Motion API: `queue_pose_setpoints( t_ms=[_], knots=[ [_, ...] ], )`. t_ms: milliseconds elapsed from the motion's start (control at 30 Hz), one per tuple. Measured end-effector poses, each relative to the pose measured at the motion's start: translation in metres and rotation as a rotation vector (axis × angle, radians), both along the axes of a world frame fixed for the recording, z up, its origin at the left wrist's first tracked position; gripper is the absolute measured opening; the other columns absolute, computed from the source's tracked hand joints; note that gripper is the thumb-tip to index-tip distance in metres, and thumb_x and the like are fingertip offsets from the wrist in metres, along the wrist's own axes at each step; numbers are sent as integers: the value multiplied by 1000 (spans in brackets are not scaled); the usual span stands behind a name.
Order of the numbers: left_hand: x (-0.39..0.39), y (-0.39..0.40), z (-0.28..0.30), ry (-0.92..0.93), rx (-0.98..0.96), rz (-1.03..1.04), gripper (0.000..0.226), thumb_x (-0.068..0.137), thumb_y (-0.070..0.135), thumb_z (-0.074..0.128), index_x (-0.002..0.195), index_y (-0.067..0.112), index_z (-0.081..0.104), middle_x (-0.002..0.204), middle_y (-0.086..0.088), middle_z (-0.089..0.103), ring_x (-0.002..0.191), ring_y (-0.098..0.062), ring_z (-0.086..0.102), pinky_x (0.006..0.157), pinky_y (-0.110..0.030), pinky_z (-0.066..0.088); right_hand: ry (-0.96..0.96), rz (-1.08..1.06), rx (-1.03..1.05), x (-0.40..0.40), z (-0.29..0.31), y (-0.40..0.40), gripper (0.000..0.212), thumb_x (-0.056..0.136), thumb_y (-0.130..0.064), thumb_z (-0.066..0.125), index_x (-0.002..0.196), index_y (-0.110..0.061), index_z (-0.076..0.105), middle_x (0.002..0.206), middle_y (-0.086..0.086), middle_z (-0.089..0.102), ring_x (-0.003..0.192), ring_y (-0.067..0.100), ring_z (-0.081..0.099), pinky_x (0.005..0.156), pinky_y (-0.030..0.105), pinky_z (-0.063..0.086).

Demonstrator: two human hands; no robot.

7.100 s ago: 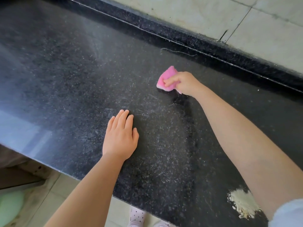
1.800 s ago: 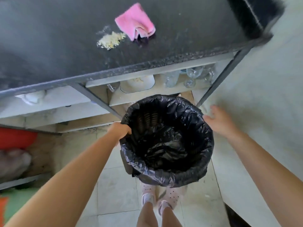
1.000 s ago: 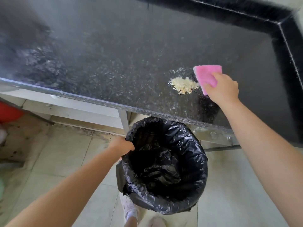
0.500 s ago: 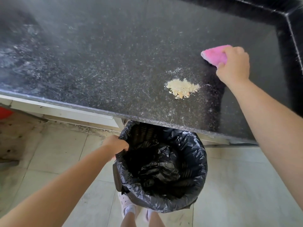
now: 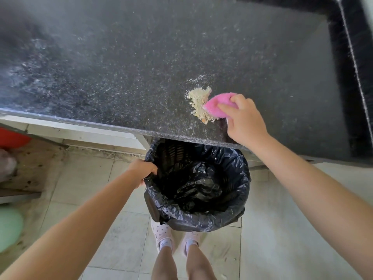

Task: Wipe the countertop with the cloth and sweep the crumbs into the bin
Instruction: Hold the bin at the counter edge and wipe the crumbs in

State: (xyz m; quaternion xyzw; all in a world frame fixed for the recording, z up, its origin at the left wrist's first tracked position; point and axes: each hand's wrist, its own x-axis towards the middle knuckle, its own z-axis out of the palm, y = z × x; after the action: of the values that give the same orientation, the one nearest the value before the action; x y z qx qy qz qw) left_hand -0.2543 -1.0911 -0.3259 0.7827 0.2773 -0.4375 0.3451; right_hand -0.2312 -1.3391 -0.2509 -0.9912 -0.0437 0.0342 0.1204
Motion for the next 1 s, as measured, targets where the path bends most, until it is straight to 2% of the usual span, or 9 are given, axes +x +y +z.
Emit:
queue_pose_setpoints(
  t_ms=[167, 300, 433, 500, 567, 667, 767, 900, 1000],
  knots=[
    [-13, 4, 0, -37, 36, 56, 9, 81, 0, 55, 82, 0, 46, 65, -9, 36, 52, -20, 30, 44, -26, 23, -26, -85, 27, 7, -1, -6, 46, 85, 1, 46, 128, -15, 52, 128, 15, 43, 110, 35, 40, 89, 43, 39],
    [-17, 6, -2, -75, 87, 148, 23, 81, 0, 55, 64, 5, 41, 62, -9, 37, 49, -20, 30, 43, -27, 26, -35, -128, -13, 17, 0, -4, 46, 84, 1, 47, 126, -15, 53, 127, 13, 42, 109, 33, 39, 85, 39, 37],
    [-17, 3, -6, -89, 86, 213, 26, 80, 0, 56, 60, 6, 39, 62, -9, 36, 50, -21, 31, 45, -27, 27, -52, -14, 36, -23, -1, 13, 44, 79, 7, 53, 119, -10, 58, 119, 15, 48, 100, 34, 43, 80, 39, 42],
    [-19, 0, -7, -80, 66, 226, 23, 79, -1, 56, 62, 4, 42, 63, -9, 37, 51, -21, 32, 44, -26, 28, -61, 113, 101, -46, -2, 23, 44, 68, 14, 62, 107, -5, 65, 106, 19, 56, 83, 38, 50, 68, 45, 50],
    [-18, -5, -8, -72, 46, 228, 21, 79, -1, 57, 63, 3, 44, 63, -9, 39, 51, -21, 34, 43, -26, 28, -69, 191, 183, -58, 1, 25, 43, 62, 16, 65, 101, -2, 68, 93, 21, 59, 72, 39, 55, 61, 43, 53],
    [-18, -7, -10, -68, 24, 246, 21, 78, -2, 58, 62, 3, 44, 63, -10, 40, 51, -20, 34, 43, -26, 27, -153, 162, 188, -43, 18, 14, 38, 66, 14, 63, 99, -3, 68, 90, 21, 60, 79, 39, 57, 70, 33, 42],
    [-19, -5, -8, -69, 32, 226, 20, 77, -3, 56, 63, 3, 43, 61, -9, 37, 50, -19, 31, 45, -25, 25, -235, 0, 125, 5, 30, 1, 34, 76, 8, 51, 104, -4, 66, 103, 23, 54, 94, 40, 51, 76, 32, 39],
    [-20, -1, -6, -88, 82, 206, 12, 79, -1, 54, 87, -2, 46, 64, -9, 38, 52, -19, 34, 43, -26, 27, -213, -248, 26, 80, 25, -7, 28, 83, 1, 43, 106, -2, 58, 122, 16, 42, 109, 33, 40, 81, 36, 39],
    [-18, 4, -4, -104, 104, 193, 8, 79, -1, 53, 84, -1, 47, 61, -8, 38, 50, -20, 33, 44, -24, 28, -145, -293, -16, 112, 11, -2, 29, 84, -1, 45, 110, -5, 56, 128, 13, 39, 113, 32, 37, 84, 35, 36]
  ],
)
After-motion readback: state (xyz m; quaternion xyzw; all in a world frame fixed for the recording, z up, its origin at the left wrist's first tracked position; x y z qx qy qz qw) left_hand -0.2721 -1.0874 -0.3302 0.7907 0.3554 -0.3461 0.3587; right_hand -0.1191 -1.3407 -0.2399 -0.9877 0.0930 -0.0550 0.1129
